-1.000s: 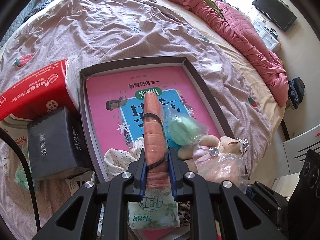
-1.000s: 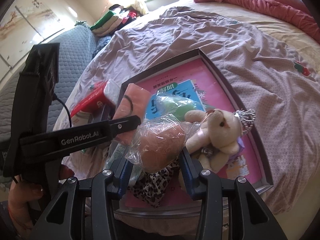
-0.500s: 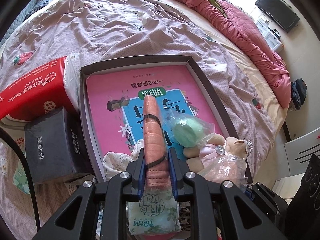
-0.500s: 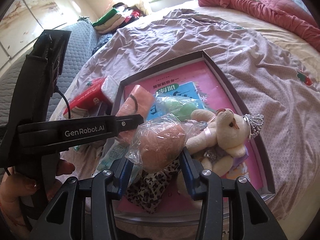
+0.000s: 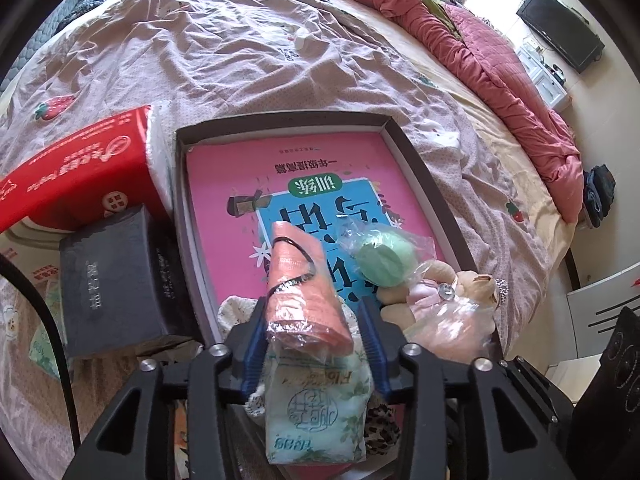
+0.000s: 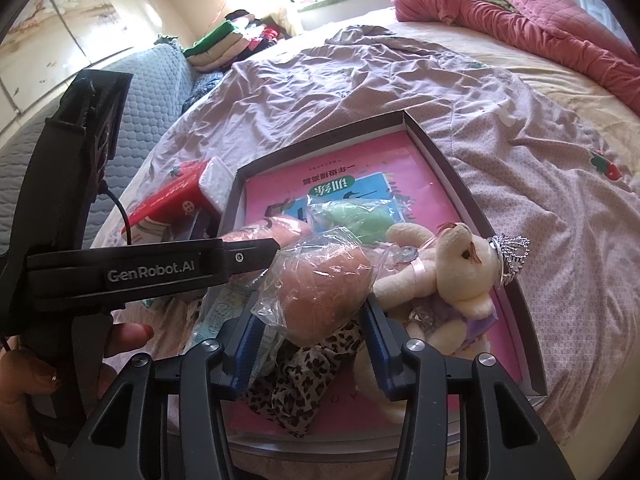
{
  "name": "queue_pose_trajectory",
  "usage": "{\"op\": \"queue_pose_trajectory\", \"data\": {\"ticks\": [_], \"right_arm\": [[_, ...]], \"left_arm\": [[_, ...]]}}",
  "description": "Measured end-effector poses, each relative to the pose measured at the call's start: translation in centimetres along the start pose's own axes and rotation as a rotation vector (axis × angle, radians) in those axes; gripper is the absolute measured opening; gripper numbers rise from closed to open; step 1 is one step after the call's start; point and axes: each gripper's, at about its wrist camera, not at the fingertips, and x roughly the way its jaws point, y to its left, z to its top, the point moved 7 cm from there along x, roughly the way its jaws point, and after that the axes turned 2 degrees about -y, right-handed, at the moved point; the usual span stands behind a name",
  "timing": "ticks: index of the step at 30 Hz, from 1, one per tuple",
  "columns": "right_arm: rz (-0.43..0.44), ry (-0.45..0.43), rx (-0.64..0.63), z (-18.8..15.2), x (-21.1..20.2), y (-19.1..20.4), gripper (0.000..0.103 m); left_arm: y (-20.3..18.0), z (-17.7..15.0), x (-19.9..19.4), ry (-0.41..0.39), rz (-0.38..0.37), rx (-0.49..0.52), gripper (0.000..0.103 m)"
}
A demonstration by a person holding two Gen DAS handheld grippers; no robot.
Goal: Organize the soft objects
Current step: 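Lower and release the pink towel with the left gripper while the right releases the bagged ball, then grasp the white Flower packet with the left gripper while the right grasps the cartoon snack packet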
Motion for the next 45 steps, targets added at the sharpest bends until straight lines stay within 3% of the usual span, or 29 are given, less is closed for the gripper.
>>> {"op": "queue_pose_trajectory", "data": {"ticks": [6, 14, 22, 26, 33, 40, 45], "right_arm": [[-0.013, -0.018, -0.012, 0.4, -0.5, 0.3, 0.064], [-0.033, 0.018, -0.009, -0.4, -0.2, 0.2, 0.070], [-0.033, -0.144, -0.087, 2.2, -4.2, 3.2, 0.075], [0.005, -0.144, -0.120, 2.2, -4.5, 5.5, 0.075], [0.069, -0.022, -0.227, -0.5, -1.9, 12.0, 0.075], [0.040, 0.132, -0.296, -4.3, 2.3, 15.8, 0.075], [-0.031, 0.200, -0.346, -6.0, 4.9, 17.0, 0.075]], "left_arm": [[0.3, 0.4, -2.4, -0.043, -0.026, -0.015, 0.055], [2.0, 0.9, -6.0, -0.105, -0.015, -0.038, 0.056], [6.0, 0.9, -11.1, -0.189, 0.046, -0.070, 0.063], [8.6, 0.5, -13.0, -0.215, 0.075, -0.096, 0.063], [13.8, -1.6, -13.7, -0.204, 0.151, -0.138, 0.064], [17.6, -3.4, -12.0, -0.157, 0.195, -0.147, 0.064], [19.1, -4.1, -10.0, -0.122, 0.208, -0.139, 0.066]]}}
